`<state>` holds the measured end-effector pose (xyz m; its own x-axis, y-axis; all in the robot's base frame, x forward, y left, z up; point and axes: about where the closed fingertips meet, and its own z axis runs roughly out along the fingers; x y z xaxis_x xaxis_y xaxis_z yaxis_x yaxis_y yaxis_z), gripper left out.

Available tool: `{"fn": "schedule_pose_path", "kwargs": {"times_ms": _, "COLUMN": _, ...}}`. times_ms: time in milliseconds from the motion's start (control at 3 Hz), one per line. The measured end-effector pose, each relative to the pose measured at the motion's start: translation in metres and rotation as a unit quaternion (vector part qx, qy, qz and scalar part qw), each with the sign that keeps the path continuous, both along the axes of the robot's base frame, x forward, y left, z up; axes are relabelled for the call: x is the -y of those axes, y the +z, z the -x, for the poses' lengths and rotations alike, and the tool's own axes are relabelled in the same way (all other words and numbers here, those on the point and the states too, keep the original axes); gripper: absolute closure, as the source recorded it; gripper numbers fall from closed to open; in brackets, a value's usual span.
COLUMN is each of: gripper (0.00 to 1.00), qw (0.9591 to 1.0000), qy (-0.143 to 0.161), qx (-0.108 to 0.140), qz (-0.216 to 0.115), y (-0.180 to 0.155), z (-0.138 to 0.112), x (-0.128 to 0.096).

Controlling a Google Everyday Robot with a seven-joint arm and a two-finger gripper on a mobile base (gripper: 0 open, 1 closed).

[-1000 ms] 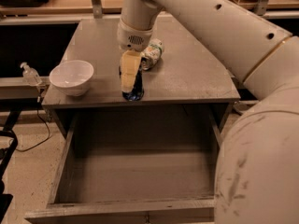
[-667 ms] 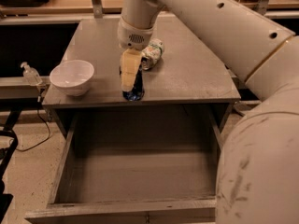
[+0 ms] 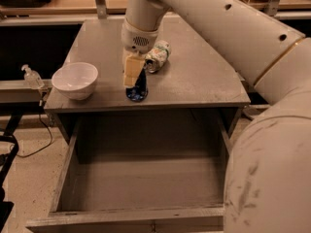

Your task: Place pepsi can into top drawer

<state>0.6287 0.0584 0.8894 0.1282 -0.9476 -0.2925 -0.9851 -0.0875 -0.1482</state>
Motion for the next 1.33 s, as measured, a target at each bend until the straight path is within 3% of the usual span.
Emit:
{"fn": "schedule_pose_path", "kwargs": {"times_ms": 333, "gripper": 0.64, "qw": 1.0000, "qy": 0.000, "qx": 0.000, "qz": -0.001, "y": -0.002, "z": -0.001, "x": -0.002}}
{"fn": "schedule_pose_path", "kwargs": {"times_ms": 667, "gripper": 0.87, "qw": 0.9991, "qy": 0.017, "qx": 0.023, "qz": -0.032, "y": 0.020, "z": 0.002, "x": 0.002}}
{"fn": "schedule_pose_path", "kwargs": {"times_ms": 1000, "gripper": 1.00, "qw": 0.9886, "qy": 0.050, "qx": 0.088, "qz": -0.112, "y": 0.077, "z": 0.030, "x": 0.017}}
{"fn": "schedule_pose_path", "kwargs": {"times_ms": 1333, "gripper": 1.00, "qw": 0.9772, "qy": 0.093, "qx": 0.089, "qz": -0.169, "y": 0.080, "z": 0.082, "x": 0.015}}
